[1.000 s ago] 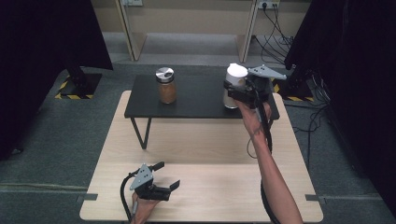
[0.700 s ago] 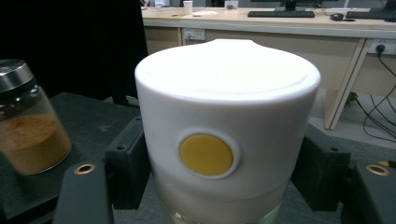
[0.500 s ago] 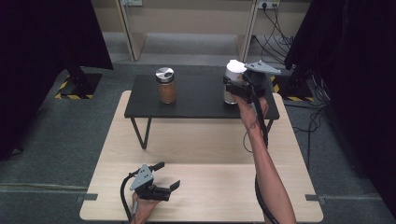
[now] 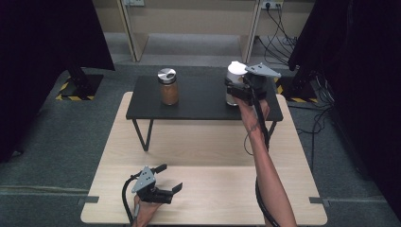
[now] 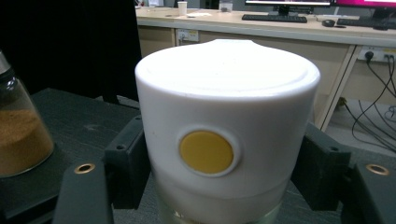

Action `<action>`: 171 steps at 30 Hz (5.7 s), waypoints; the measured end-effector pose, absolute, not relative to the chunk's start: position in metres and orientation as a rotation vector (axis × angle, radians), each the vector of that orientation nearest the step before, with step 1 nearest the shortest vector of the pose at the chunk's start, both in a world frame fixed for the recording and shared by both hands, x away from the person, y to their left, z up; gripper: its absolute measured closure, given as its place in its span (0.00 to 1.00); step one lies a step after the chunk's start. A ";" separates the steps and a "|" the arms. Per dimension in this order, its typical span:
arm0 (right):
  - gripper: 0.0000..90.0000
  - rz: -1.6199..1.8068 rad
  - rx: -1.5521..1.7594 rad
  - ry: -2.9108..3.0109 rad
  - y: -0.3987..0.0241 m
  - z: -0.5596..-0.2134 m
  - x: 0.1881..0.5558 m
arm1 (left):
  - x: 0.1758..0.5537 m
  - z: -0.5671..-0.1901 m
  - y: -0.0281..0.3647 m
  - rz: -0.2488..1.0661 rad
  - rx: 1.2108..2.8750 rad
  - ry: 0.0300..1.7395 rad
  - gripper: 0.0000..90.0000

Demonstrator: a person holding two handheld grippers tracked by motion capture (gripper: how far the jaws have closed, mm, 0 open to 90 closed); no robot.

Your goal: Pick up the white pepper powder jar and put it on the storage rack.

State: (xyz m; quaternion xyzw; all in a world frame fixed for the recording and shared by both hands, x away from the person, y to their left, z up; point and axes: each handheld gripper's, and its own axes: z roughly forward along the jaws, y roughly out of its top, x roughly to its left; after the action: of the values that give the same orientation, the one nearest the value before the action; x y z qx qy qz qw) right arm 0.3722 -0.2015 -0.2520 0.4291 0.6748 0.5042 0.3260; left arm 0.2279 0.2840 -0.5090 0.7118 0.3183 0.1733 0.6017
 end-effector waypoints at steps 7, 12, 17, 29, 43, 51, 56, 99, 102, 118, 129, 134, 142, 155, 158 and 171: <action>0.34 1.325 1.119 1.769 -0.203 -0.253 0.371 | 0.228 -0.509 0.284 0.402 1.649 0.738 0.03; 0.25 1.335 1.120 1.765 -0.205 -0.255 0.371 | 0.228 -0.509 0.284 0.403 1.648 0.739 0.03; 0.10 1.382 1.138 1.767 -0.217 -0.259 0.375 | 0.228 -0.509 0.284 0.402 1.648 0.740 0.03; 0.02 1.475 1.090 1.757 -0.234 -0.267 0.371 | 0.227 -0.509 0.284 0.404 1.646 0.742 0.03; 0.00 1.508 1.011 1.781 -0.252 -0.268 0.344 | 0.228 -0.509 0.284 0.403 1.646 0.741 0.03; 0.00 1.567 0.963 1.771 -0.266 -0.280 0.323 | 0.228 -0.509 0.284 0.405 1.647 0.743 0.03; 0.00 1.573 0.914 1.775 -0.271 -0.294 0.305 | 0.228 -0.509 0.284 0.405 1.647 0.742 0.03; 0.01 1.595 0.808 2.010 -0.272 -0.447 0.234 | 0.228 -0.509 0.284 0.405 1.651 0.745 0.03; 0.01 1.607 0.803 2.004 -0.272 -0.456 0.232 | 0.228 -0.509 0.284 0.405 1.652 0.742 0.03; 0.01 1.631 0.864 1.991 -0.272 -0.489 0.227 | 0.228 -0.509 0.284 0.402 1.651 0.744 0.03; 0.01 1.642 0.903 2.009 -0.275 -0.495 0.231 | 0.228 -0.509 0.284 0.396 1.644 0.750 0.03; 0.01 1.660 0.914 1.999 -0.277 -0.497 0.231 | 0.228 -0.509 0.284 0.398 1.642 0.757 0.03; 0.01 1.647 0.882 2.005 -0.275 -0.496 0.231 | 0.228 -0.509 0.284 0.399 1.641 0.757 0.03; 0.01 1.597 0.843 2.034 -0.269 -0.491 0.230 | 0.228 -0.508 0.284 0.401 1.646 0.760 0.03; 0.01 1.591 0.843 2.033 -0.268 -0.491 0.229 | 0.228 -0.508 0.284 0.399 1.646 0.760 0.03; 0.01 1.596 0.859 2.031 -0.269 -0.491 0.230 | 0.228 -0.508 0.284 0.400 1.648 0.759 0.03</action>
State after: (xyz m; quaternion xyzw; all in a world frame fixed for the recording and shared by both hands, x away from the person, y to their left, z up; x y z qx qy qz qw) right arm 0.2300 -0.2687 -0.4911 0.3087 0.7299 0.5733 0.2082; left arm 0.2277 0.2841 -0.5083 0.7103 0.3273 0.1723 0.5988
